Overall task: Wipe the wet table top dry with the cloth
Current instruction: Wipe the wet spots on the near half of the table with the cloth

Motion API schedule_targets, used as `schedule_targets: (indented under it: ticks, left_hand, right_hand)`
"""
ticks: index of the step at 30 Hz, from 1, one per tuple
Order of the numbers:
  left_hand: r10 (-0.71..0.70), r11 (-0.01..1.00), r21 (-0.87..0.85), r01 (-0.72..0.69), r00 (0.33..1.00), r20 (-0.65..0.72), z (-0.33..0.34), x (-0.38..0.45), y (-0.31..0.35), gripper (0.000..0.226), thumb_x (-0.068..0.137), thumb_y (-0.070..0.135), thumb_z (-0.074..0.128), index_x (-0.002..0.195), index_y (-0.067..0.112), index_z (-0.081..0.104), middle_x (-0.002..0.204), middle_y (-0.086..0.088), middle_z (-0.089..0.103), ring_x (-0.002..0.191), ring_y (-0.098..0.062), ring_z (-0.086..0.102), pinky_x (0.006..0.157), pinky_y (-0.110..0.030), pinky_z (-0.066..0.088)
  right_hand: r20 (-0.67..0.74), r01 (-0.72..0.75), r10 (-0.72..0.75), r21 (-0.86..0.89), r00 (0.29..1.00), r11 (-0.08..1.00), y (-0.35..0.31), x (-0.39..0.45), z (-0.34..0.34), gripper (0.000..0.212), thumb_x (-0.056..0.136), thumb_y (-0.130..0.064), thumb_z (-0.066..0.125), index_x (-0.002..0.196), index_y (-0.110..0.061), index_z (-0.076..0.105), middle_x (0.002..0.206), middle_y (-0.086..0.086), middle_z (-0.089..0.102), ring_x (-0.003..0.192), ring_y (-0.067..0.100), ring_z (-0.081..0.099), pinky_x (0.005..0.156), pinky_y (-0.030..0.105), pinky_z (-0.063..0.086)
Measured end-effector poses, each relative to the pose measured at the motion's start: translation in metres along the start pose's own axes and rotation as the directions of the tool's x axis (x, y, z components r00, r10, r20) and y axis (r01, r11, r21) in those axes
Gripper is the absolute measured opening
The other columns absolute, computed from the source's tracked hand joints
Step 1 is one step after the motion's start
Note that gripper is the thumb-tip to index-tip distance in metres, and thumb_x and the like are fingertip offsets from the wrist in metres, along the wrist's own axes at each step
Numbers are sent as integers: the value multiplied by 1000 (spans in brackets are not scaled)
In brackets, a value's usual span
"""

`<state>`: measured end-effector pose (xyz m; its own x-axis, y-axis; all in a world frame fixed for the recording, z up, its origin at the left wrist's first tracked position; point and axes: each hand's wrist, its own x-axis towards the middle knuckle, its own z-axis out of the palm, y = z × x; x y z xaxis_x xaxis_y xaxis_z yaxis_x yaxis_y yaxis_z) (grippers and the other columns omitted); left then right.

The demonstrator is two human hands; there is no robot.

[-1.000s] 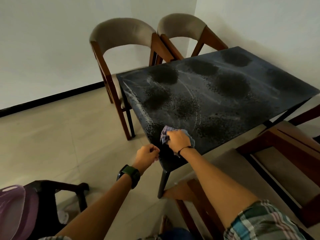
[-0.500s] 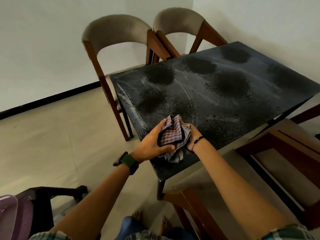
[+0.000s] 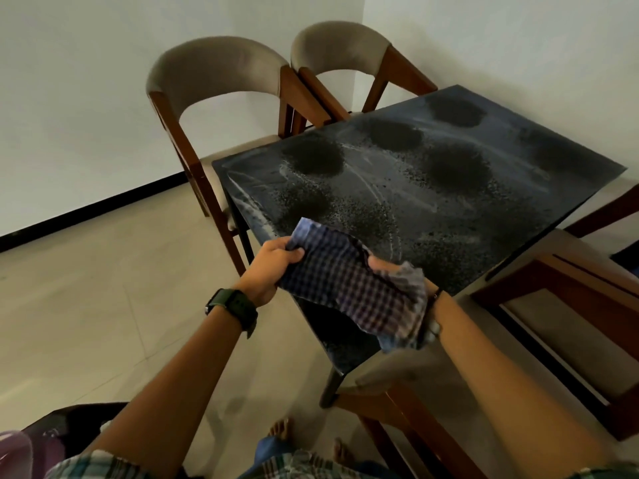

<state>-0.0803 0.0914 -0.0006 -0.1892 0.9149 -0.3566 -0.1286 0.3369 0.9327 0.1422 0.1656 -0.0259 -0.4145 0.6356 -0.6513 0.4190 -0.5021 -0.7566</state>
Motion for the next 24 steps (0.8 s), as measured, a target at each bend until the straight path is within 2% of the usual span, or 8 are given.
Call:
schedule_targets:
  ticks: [2, 4, 6, 10, 15, 19, 21, 24]
  left_hand:
    - [-34, 999, 6, 33, 997, 72, -4, 3, 6, 27, 95, 6, 43, 93, 15, 68, 96, -6, 71, 87, -20, 69, 74, -33, 55]
    - [-40, 999, 5, 39, 993, 113, -2, 8, 15, 24, 95, 7, 43, 98, 13, 66, 104, -9, 69, 96, -26, 66, 81, -37, 53]
    - [-20, 998, 54, 15, 996, 88, 3, 15, 23, 22, 96, 9, 43, 97, 13, 65, 103, -9, 68, 96, -26, 64, 82, -37, 52]
    - [100, 886, 435, -160, 982, 159, 5, 29, 41, 19, 93, 1, 44, 102, -2, 60, 98, -15, 62, 91, -26, 57, 82, -37, 45]
    - [207, 636, 717, -287, 958, 200, 11, 44, 51, 15, 87, 1, 49, 98, 5, 58, 102, -19, 60, 100, -40, 54, 85, -45, 46]
    - [152, 833, 527, -170, 985, 79, 15, 48, 48, 45, 93, 23, 51, 134, 16, 36, 132, -16, 40, 118, -31, 44, 91, -34, 41]
    - [129, 848, 512, -140, 990, 57, 11, 46, 40, 44, 93, 24, 50, 134, 16, 37, 130, -12, 42, 115, -27, 47, 87, -31, 40]
    - [119, 859, 499, -119, 992, 31, 4, 39, 20, 26, 95, 23, 47, 117, 14, 54, 107, -6, 55, 96, -21, 55, 79, -30, 43]
  right_hand:
    - [322, 49, -146, 291, 935, 955, -1, 2, 1, 79, 57, -44, 86, 123, -9, 59, 120, 9, 62, 104, 14, 65, 85, 27, 53]
    - [379, 7, -238, 520, 894, 854, 9, 3, 2, 68, 60, -27, 87, 120, -5, 62, 120, 16, 63, 108, 30, 62, 91, 41, 51]
    - [293, -19, -188, 582, 938, 813, 17, 5, 7, 68, 71, -24, 78, 130, -5, 50, 131, 15, 55, 114, 33, 55, 98, 43, 45]
    - [94, 80, -114, 304, 989, 949, 5, 3, 14, 25, 88, -31, 50, 109, -20, 55, 112, -2, 60, 93, 14, 61, 65, 20, 55]
    - [63, 107, -120, 187, 991, 977, -17, 2, 13, 15, 92, -14, 56, 106, -13, 62, 104, 1, 69, 95, 18, 66, 75, 30, 52]
    - [-189, 128, -87, 219, 978, 967, -24, -4, 2, 17, 96, -22, 52, 98, -8, 62, 91, 10, 66, 84, 26, 63, 71, 36, 48]
    - [-452, 230, -151, 124, 879, 965, -26, -2, 2, 31, 97, -24, 49, 69, -11, 48, 64, 10, 46, 58, 23, 45, 58, 34, 35]
    - [-561, 142, -604, -656, 566, 742, -14, 10, 12, 33, 98, -27, 44, 74, -6, 51, 80, 14, 50, 62, 26, 44, 57, 31, 29]
